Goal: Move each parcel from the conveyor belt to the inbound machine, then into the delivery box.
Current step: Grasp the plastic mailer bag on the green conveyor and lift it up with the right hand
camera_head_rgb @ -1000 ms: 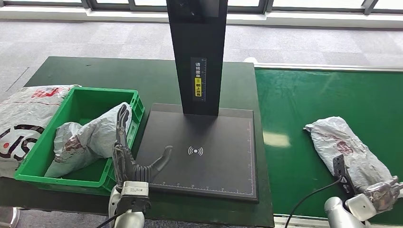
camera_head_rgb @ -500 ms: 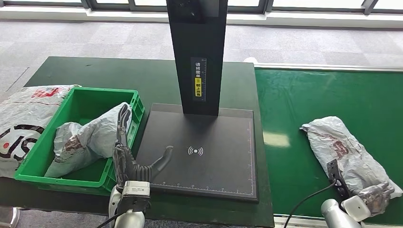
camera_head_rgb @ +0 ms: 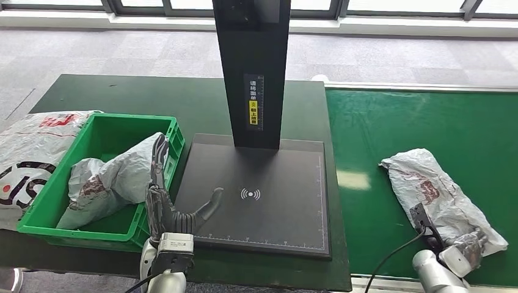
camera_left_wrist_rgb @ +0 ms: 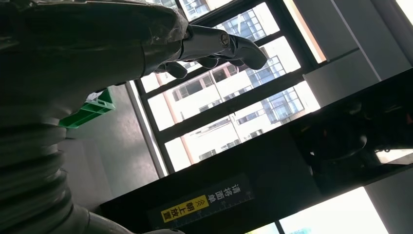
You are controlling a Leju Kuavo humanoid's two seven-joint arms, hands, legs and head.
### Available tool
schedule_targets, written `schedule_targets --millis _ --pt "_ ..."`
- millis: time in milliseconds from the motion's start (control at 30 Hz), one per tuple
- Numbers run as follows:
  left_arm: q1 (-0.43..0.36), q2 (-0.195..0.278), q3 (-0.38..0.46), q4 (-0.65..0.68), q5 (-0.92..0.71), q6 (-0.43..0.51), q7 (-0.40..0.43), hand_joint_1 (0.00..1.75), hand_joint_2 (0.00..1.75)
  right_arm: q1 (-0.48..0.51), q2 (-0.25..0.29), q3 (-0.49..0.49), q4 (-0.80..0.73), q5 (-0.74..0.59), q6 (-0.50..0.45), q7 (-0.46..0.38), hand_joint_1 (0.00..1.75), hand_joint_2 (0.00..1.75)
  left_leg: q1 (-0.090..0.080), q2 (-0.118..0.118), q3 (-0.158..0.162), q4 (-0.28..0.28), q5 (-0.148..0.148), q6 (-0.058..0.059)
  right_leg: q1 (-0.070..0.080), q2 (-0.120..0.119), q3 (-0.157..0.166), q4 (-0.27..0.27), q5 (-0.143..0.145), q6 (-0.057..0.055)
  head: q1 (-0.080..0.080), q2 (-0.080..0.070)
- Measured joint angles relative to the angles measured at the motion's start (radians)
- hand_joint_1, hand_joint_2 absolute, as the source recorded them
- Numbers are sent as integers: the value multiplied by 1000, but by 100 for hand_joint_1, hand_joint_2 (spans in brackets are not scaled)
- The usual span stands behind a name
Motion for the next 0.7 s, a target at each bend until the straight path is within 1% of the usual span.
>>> schedule_targets --millis 33,267,400,700 --pt "0 0 0 0 0 0 0 0 175 -1 0 0 2 0 2 -1 175 175 0 0 1 0 0 0 0 0 1 0 0 0 0 0" --pt "0 0 0 0 0 0 0 0 175 -10 -3 0 15 6 7 -8 175 175 0 -1 2 0 0 1 0 -1 4 -1 1 1 0 0" --pt "0 0 0 0 -3 3 0 0 175 -11 -6 -1 17 28 -2 -27 175 175 0 0 2 0 0 1 0 0 4 -2 1 1 0 0" --pt "0 0 0 0 -13 11 2 0 175 -7 9 1 5 47 -86 -82 175 175 0 0 1 0 0 1 0 0 3 -1 1 1 0 0"
